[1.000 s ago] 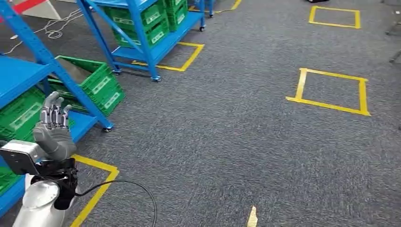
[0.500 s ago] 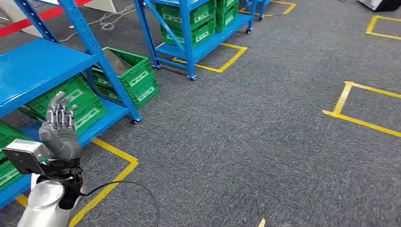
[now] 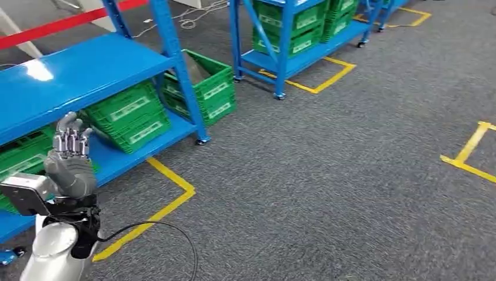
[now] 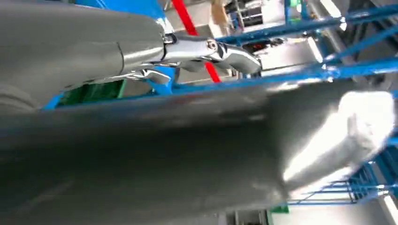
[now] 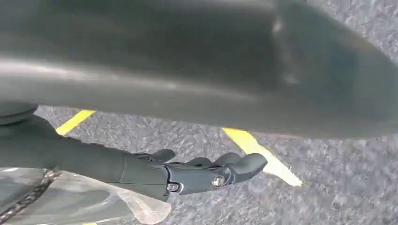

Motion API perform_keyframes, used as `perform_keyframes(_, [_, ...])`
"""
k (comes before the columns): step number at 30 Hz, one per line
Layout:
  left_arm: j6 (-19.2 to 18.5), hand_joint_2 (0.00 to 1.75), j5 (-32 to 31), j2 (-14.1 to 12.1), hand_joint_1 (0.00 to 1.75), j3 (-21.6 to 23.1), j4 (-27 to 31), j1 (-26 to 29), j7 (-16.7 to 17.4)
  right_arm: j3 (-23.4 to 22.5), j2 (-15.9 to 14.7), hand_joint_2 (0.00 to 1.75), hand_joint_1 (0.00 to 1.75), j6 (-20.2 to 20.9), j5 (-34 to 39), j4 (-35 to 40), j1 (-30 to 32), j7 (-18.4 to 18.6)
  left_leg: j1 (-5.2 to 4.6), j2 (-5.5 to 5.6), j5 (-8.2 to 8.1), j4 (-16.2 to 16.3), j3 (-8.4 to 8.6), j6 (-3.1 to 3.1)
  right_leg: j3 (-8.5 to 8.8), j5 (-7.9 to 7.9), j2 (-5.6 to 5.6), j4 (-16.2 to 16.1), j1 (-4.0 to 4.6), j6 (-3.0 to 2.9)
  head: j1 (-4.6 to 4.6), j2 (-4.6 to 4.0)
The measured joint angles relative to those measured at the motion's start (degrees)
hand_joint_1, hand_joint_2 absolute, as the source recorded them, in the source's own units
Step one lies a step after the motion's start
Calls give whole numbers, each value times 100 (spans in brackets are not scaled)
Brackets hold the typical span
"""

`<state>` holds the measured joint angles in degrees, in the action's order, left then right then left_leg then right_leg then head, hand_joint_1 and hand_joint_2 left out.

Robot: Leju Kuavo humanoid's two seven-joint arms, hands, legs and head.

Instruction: Take the parts from the cabinet and place them on the table.

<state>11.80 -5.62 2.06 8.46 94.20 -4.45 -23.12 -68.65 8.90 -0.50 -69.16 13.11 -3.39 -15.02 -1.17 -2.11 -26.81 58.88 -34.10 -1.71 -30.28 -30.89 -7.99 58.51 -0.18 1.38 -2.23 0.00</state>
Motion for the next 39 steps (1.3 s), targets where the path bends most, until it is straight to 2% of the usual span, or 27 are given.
perform_keyframes(2, [7, 0, 0, 2, 0, 0, -2, -34, 2, 2, -2, 0, 0, 0, -13, 0, -17, 0, 65, 99, 51, -80, 56, -55, -146, -175, 607, 259, -55, 44, 26, 0])
perform_keyframes(3, [16, 0, 9, 15, 0, 0, -4, -48, 4, 2, -2, 0, 0, 0, -13, 0, -15, 9, 76, 171, 51, -79, 47, -66, -378, -383, 752, 696, -57, 52, 46, 0])
perform_keyframes(5, [14, 0, 9, 20, 0, 0, -13, -28, 4, 2, -7, 0, 0, -2, -17, 0, 15, 9, 74, 293, 41, -76, 46, -82, -837, -693, 793, 1528, -55, 84, 46, 0])
perform_keyframes(6, [16, 0, 9, 17, 0, 0, -26, -17, 7, 2, -7, 0, 0, 0, -33, 0, 33, 9, 73, 385, 40, -70, 50, -81, -1013, -698, 792, 1776, -55, 98, 48, 0])
perform_keyframes(8, [16, 0, 9, 20, 0, 0, -33, -12, 7, 2, -7, 0, 0, 0, -55, 0, 39, 9, 84, 550, 33, -63, 67, -70, -918, -287, 798, 1392, -60, 102, 44, 0])
perform_keyframes(10, [16, 0, 11, 22, 0, 0, -35, -15, 9, 4, -9, 0, 0, -2, -68, 0, 32, -4, 108, 701, 0, -29, 86, -20, -482, 284, 970, 380, -91, 101, 48, 0])
perform_keyframes(11, [16, 0, 9, 24, 0, 0, -35, -15, 7, 4, -9, 0, 0, -2, -76, 0, 29, -7, 103, 744, -19, -15, 70, 11, -377, 221, 1261, 178, -125, 101, 48, 0])
perform_keyframes(12, [16, 0, 13, 24, 0, 0, -37, -27, 13, 7, -9, 0, 0, -2, -83, 0, 25, -11, 86, 821, -30, 47, 22, 37, -270, 184, 1291, 33, -143, 71, 42, 0])
perform_keyframes(15, [20, 0, 20, 22, 0, 0, -37, 11, 13, 7, -9, 0, 0, -7, -98, 0, 39, -2, 120, 991, 2, -1, -3, 122, -250, 182, 1122, 51, -104, -19, 50, 0])
perform_keyframes(16, [29, 0, 24, 11, 0, 0, -37, 29, 15, 4, -4, 0, 0, -7, -101, 0, 33, 4, 113, 851, -43, 48, -9, 151, -225, 192, 1040, 18, -140, -53, 46, 0])
perform_keyframes(17, [46, 0, 24, 11, 0, 2, -37, 12, 13, 7, -11, 0, 0, -7, -103, 0, 31, 9, 83, 531, -155, 214, -73, 195, -201, 174, 984, 14, -138, -86, 4, 0])
perform_keyframes(18, [51, 0, 26, 11, 0, 2, -39, 3, 13, 7, -11, 0, 0, -7, -107, 0, 42, 13, 95, 354, -361, 577, -243, 229, -181, 156, 901, 14, -125, -114, -13, 0])
perform_keyframes(20, [53, 0, 28, 20, 0, 4, -44, 26, 15, 7, -11, 0, 0, -2, -111, 0, 67, 17, 123, 256, -745, 1494, -689, 257, -149, 116, 731, 15, -110, -144, -9, 0])
perform_keyframes(21, [55, 0, 31, 17, 0, 2, -46, 36, 15, 7, -11, 0, 0, -4, -114, 0, 70, 17, 134, 251, -789, 1772, -840, 264, -136, 98, 650, 17, -106, -145, -9, 0])
perform_keyframes(22, [61, 0, 37, 17, 0, 2, -50, 45, 15, 7, -11, 0, 0, -4, -114, 0, 68, 17, 139, 250, -695, 1754, -846, 262, -114, 78, 584, 17, -104, -144, -9, 0])
perform_keyframes(23, [68, 0, 37, 15, 0, 2, -50, 47, 15, 7, -11, 0, 0, -4, -114, 0, 64, 17, 138, 243, -470, 1503, -728, 249, -84, 52, 512, 17, -102, -143, -11, 0])
perform_keyframes(25, [70, 0, 44, 13, 0, 2, -48, 44, 15, 7, -9, 0, 0, -4, -114, 0, 53, 17, 116, 89, 106, 496, -260, 171, 15, -12, 372, 15, -93, -124, -9, 0])
perform_keyframes(26, [70, 0, 44, 13, 0, 2, -50, 42, 15, 7, -9, 0, 0, -2, -114, 0, 54, 17, 59, -182, 119, 207, -109, 129, 35, -43, 325, 5, -89, -94, -4, 0])
perform_keyframes(27, [68, 0, 44, 13, 0, 2, -50, 32, 17, 7, -9, 0, 0, -2, -114, 0, 50, 15, -10, -264, 71, 101, -68, 108, 49, -77, 264, 18, -42, -43, -20, 0])
perform_keyframes(30, [70, 0, 44, 15, 0, 2, -50, 39, 17, 7, -9, 0, 0, -2, -111, 0, 26, 20, -12, -68, 22, 68, -102, 57, 98, -95, 61, -39, -36, 14, 7, 0])
perform_keyframes(31, [75, 0, 44, 2, 0, 0, -48, 41, 17, 7, -9, 0, 0, -2, -111, 0, 15, 17, 51, 13, 57, -18, -43, 11, 107, -147, 96, -30, -47, 63, 2, 0])
perform_keyframes(32, [77, 0, 44, 4, 0, 0, -48, 28, 17, 7, -11, 0, 0, -2, -111, 0, 11, 17, 69, 66, 63, -37, -22, -5, 51, -222, 438, 78, -71, 80, 35, 0])
perform_keyframes(33, [77, 0, 46, 13, 0, 0, -50, 12, 17, 7, -11, 0, 0, -2, -114, 0, 10, 20, 83, 121, 62, -39, -21, -40, -88, -356, 645, 348, -75, 90, 40, 0])
perform_keyframes(34, [59, 0, 46, 30, 0, 6, -50, 16, 17, 7, -11, 0, 0, 0, -114, 0, 23, 22, 87, 195, 54, -39, -20, -61, -371, -564, 753, 866, -78, 100, 68, 0])
perform_keyframes(36, [53, 0, 48, 41, 0, 9, -55, 33, 17, 7, -11, 0, 0, 0, -114, 0, 52, 22, 86, 328, 44, -37, -19, -74, -835, -784, 786, 1600, -77, 118, 70, 0])
perform_keyframes(37, [48, 0, 50, 39, 0, 9, -66, 46, 17, 7, -11, 0, 0, 0, -114, -2, 64, 22, 86, 433, 41, -35, -5, -75, -998, -695, 787, 1737, -78, 120, 68, 0])
perform_keyframes(39, [40, 0, 52, 41, 0, 9, -68, 60, 17, 7, -11, 0, 0, 0, -114, -2, 61, 20, 96, 600, 18, -27, 40, -51, -832, -152, 813, 1150, -85, 119, 72, 0])
